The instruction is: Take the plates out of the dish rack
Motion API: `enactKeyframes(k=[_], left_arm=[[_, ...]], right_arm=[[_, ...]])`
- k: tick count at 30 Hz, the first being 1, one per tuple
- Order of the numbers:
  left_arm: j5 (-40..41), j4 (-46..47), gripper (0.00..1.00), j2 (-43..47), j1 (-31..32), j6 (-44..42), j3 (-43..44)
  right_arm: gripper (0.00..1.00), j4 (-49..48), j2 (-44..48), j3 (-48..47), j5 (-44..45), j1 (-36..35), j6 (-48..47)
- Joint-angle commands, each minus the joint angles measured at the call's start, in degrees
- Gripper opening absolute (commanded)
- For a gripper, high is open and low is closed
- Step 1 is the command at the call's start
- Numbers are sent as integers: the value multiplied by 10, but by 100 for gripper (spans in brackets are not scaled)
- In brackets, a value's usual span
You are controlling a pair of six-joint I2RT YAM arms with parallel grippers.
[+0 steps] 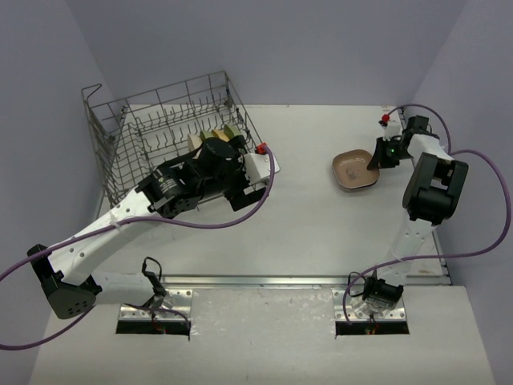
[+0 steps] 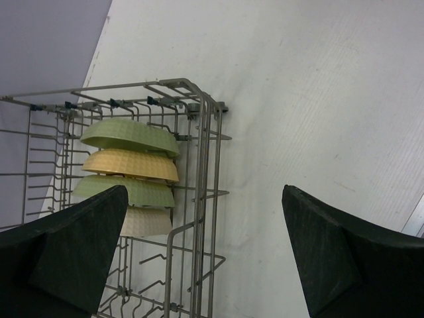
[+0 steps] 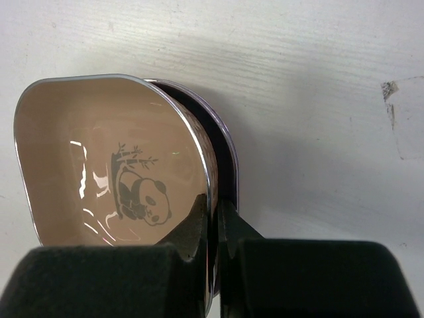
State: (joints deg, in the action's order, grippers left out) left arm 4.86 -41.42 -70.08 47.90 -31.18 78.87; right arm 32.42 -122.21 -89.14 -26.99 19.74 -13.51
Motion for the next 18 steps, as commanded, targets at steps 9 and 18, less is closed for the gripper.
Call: enactKeyframes(k=[9,18], left_arm=[[1,16,100,3,-11,7,13],[13,21,100,2,-14,17,10]], right_arm=[[0,-39,34,104,48,-5,48],[0,-60,85,180,106,-6,103]])
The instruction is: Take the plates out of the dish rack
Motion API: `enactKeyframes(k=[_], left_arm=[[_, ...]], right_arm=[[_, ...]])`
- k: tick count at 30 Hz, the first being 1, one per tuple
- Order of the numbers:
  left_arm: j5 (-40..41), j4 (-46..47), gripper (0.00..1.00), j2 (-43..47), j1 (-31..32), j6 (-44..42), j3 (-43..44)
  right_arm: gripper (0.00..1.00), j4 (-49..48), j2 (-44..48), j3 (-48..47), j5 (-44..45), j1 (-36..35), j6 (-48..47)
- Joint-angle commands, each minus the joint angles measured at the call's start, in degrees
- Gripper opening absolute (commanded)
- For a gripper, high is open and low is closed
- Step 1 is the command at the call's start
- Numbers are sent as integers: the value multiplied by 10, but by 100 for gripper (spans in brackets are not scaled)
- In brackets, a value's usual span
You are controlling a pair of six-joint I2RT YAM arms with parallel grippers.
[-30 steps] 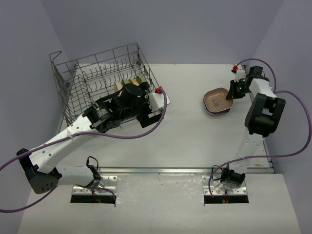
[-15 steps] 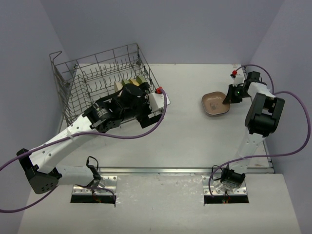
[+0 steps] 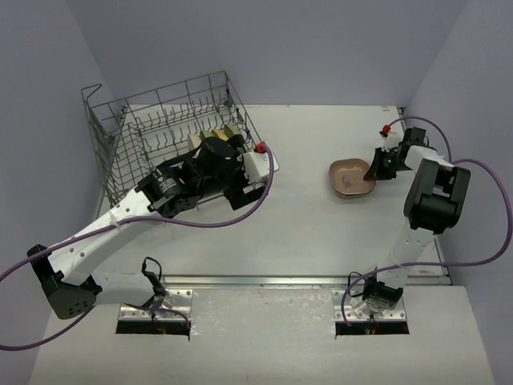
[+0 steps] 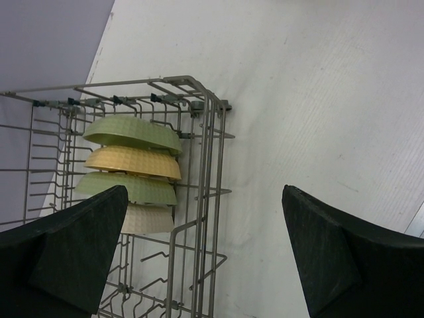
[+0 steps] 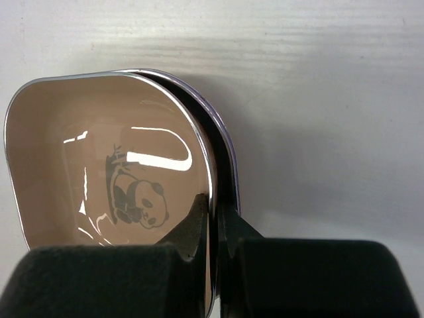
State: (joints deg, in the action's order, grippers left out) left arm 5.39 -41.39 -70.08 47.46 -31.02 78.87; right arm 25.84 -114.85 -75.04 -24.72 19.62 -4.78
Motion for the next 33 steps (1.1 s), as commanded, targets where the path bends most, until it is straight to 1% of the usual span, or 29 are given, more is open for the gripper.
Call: enactKeyframes(k=[1,3,5,11,15,19,21,27,32,33], left_arm=[[9,20,100,1,-11,19,11],[11,18,100,-4,-14,24,13],[13,18,100,-5,-18,31,13],[20,24,100,-10,-39,63,22],[3,13,100,-20,-59,82,40],[-8,14,100,-22,-71,93,44],[-10,15,100,-22,-74,97,44],[-17,18,100,-20,-85,108,46],[-18,17,100,-19,-99,119,52],[-19,18,100,-20,-113,135,56]], right_arm=[[0,5,15,44,86,-5,23],[0,4,22,52,91,-5,34],[2,4,30,59,91,-5,43],[24,22,47,50,94,-5,43],[39,45,74,13,93,-9,32],[47,74,95,-25,97,-11,23],[49,82,106,-35,95,-13,20],[49,125,141,-87,66,-26,22],[49,141,151,-111,84,-41,15],[49,143,151,-117,92,-41,13]])
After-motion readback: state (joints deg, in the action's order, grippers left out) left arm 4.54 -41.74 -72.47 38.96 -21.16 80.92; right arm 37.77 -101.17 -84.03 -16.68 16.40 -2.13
